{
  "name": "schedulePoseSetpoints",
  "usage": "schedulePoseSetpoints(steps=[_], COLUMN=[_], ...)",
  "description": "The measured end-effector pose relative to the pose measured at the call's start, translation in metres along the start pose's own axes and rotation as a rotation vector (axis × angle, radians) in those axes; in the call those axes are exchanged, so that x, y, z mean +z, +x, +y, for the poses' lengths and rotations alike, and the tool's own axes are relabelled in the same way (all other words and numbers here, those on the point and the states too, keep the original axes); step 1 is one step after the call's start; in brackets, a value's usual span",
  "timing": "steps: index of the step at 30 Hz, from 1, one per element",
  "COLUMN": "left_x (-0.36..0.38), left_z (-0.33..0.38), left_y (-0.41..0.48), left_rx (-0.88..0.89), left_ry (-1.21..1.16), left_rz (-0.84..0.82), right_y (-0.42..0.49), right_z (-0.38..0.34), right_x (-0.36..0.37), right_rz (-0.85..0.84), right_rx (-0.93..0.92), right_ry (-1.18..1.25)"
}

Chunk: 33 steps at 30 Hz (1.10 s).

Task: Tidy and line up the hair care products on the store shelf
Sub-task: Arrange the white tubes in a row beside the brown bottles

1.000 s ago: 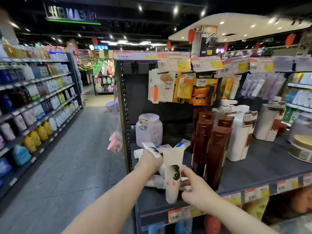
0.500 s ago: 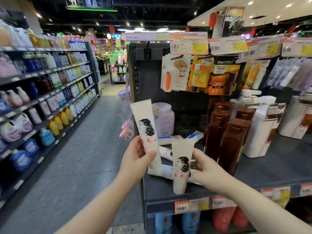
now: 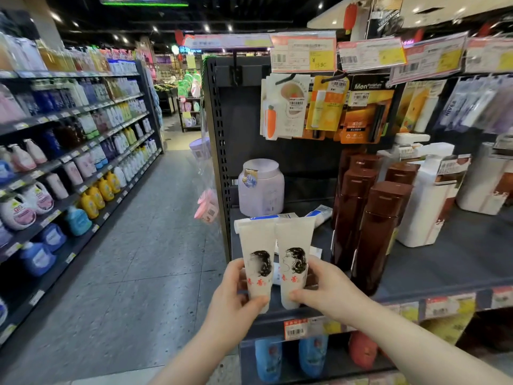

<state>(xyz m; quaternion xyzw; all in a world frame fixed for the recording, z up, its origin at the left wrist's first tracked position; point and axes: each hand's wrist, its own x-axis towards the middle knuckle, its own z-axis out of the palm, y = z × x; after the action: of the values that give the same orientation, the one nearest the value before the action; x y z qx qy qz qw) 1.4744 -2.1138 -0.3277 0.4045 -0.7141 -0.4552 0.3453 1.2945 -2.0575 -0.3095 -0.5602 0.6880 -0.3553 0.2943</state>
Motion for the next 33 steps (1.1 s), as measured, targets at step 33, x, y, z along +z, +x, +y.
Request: schedulePoseSetpoints(steps=[33], left_x=[-0.024], left_z=[0.015], left_y=[0.02], left_rx=[0.092], left_ry=[0.167], left_rz=[0.129], right_y=[0.006], right_z=[-0.009], right_x=[-0.037], right_rz=[-0.024], right_rx=[-0.04], right_ry=[-0.378])
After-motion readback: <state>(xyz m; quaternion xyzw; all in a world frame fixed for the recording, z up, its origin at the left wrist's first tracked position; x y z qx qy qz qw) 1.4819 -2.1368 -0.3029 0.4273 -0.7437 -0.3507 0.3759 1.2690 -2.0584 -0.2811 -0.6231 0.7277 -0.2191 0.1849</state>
